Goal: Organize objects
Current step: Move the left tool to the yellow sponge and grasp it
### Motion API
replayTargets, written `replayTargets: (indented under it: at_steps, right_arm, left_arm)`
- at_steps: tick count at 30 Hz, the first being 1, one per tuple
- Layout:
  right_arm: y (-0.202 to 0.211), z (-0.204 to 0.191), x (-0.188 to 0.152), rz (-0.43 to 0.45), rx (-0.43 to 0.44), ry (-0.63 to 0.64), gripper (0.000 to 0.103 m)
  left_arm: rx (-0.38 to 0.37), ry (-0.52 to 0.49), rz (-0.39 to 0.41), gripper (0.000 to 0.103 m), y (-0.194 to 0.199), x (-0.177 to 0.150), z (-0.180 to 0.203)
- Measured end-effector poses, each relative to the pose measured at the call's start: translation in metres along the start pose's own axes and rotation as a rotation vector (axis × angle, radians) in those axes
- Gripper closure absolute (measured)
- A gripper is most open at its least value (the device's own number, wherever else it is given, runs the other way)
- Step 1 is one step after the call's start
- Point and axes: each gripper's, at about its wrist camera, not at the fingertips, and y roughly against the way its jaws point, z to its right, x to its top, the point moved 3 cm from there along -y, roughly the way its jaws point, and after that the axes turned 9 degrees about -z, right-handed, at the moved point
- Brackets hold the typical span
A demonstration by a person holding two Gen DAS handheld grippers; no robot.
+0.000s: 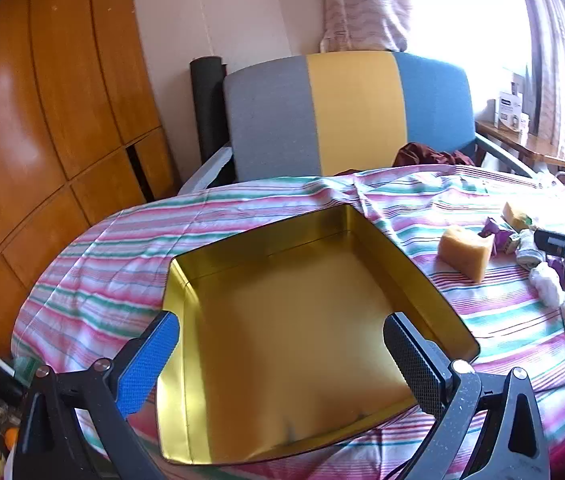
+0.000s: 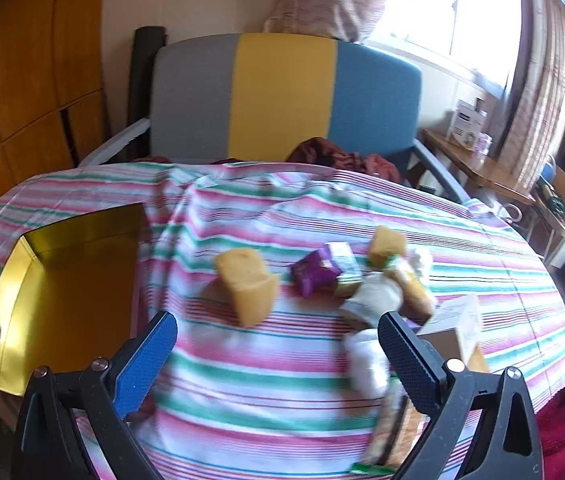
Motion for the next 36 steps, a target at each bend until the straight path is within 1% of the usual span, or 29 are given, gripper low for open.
replayTargets:
  at_steps: [5, 10, 12, 15, 16, 19, 22, 25, 30, 36]
  right_arm:
    - [-0.01, 0.045, 0.003, -0.01, -0.051, -0.073, 0.001]
    - [-0.025, 0.093, -0.002, -0.021, -0.094, -0.146, 0.001]
    - [-0.032, 0.11, -0.006, -0.031, -0.089, -0.188, 0.001]
    - [-0.041, 0.139, -0.014, -0.038, -0.085, -0.291, 0.001]
    - [-0.045, 0.15, -0.017, -0.055, -0.083, -0.34, 0.001]
    - [-0.049, 0.166, -0.022, -0.076, -0.063, -0.428, 0.001]
    - [-0.049, 0.173, -0.026, -0.081, -0.064, -0.469, 0.001]
    - [-0.049, 0.178, -0.028, -0.086, -0.041, -0.502, 0.001]
    - [-0.051, 0.183, -0.031, -0.093, -0.013, -0.531, 0.001]
    - [-0.052, 0.18, -0.029, -0.094, 0.004, -0.518, 0.001]
  left_arm:
    - [-0.014, -0.031, -0.009, 0.0, -0.005, 0.006, 0.016]
    - [-0.029, -0.068, -0.022, 0.0, -0.011, 0.011, 0.033]
    - [-0.036, -0.086, -0.031, 0.0, -0.015, 0.014, 0.04]
    - [-0.061, -0.108, -0.047, 0.0, -0.02, 0.017, 0.052]
    - [-0.067, -0.115, -0.05, 0.0, -0.021, 0.019, 0.056]
    - [-0.095, -0.14, -0.05, 0.0, -0.022, 0.026, 0.07]
    - [-0.138, -0.163, -0.055, 0.0, -0.025, 0.037, 0.088]
    - [-0.184, -0.183, -0.074, 0.0, -0.031, 0.047, 0.109]
    - [-0.231, -0.207, -0.118, 0.0, -0.047, 0.061, 0.141]
    - [-0.21, -0.253, -0.123, 0.001, -0.06, 0.067, 0.168]
